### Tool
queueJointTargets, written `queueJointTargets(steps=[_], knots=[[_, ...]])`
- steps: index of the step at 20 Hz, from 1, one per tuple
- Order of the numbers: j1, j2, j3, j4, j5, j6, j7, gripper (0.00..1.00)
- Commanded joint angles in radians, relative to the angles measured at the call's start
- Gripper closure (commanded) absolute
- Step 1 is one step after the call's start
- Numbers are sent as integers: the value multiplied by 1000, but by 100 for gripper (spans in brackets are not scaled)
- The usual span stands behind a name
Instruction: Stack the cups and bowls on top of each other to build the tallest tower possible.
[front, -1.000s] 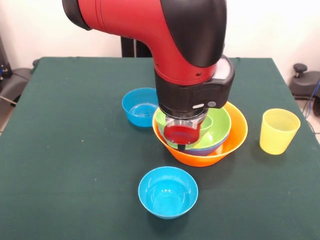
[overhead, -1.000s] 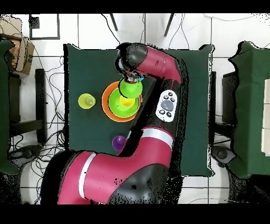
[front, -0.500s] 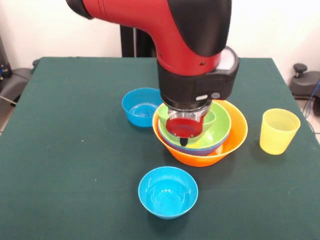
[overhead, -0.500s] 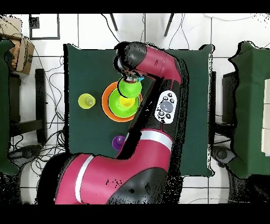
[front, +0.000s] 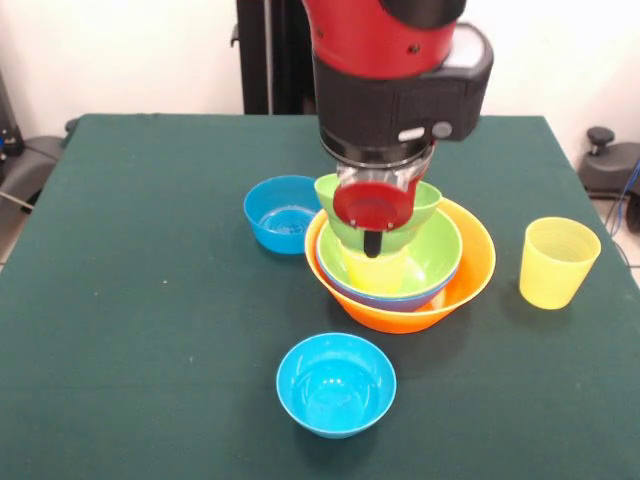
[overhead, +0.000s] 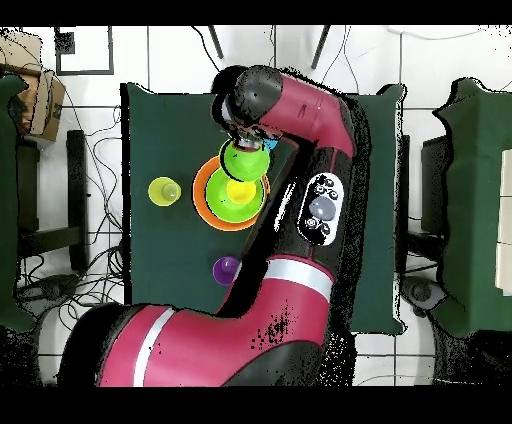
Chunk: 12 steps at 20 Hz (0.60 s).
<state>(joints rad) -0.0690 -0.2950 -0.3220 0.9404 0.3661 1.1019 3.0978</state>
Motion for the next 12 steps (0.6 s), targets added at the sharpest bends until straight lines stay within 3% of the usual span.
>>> queueJointTargets(steps=[1,12], knots=[[-8,-24,51,70,12,109,105,100],[-6,-1,89,139,28,14,74,100]])
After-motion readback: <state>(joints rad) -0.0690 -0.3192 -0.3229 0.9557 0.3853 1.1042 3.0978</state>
